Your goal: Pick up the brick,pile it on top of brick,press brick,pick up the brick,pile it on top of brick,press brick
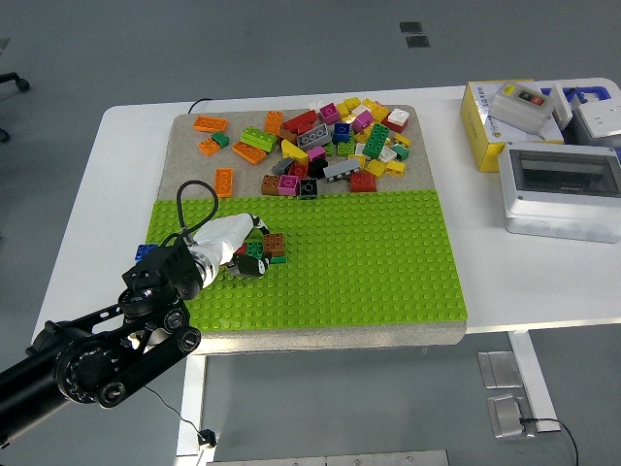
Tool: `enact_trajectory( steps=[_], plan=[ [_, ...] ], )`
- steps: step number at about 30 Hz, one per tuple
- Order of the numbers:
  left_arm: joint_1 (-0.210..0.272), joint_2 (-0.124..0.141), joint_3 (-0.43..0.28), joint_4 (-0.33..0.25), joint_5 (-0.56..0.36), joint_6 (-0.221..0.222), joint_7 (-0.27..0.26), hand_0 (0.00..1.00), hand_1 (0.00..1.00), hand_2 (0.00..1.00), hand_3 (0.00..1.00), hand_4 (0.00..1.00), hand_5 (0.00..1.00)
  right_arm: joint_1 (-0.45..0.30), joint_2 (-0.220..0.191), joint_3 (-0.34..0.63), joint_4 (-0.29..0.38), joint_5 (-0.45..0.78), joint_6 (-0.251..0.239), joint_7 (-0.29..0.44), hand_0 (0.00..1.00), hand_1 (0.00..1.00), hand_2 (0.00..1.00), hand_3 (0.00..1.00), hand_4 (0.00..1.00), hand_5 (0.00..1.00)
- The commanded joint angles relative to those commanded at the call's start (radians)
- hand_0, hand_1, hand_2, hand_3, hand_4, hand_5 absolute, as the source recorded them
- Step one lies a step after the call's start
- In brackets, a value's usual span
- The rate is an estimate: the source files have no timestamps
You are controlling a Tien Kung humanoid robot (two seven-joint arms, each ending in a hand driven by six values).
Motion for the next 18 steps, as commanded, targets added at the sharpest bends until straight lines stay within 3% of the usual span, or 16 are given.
enact_trajectory(
  steps=[18],
  plan=[
    [0.002, 0.001, -0.002, -0.007, -0.002, 0.003, -0.014, 0.968, 0.933, 0.952, 0.838, 0.598, 0.186, 0.000, -0.001, 0.002, 0.000, -0.003, 0.001, -0.001, 0.707, 0.661, 0.685, 0.777, 0.612, 0.998]
  ],
)
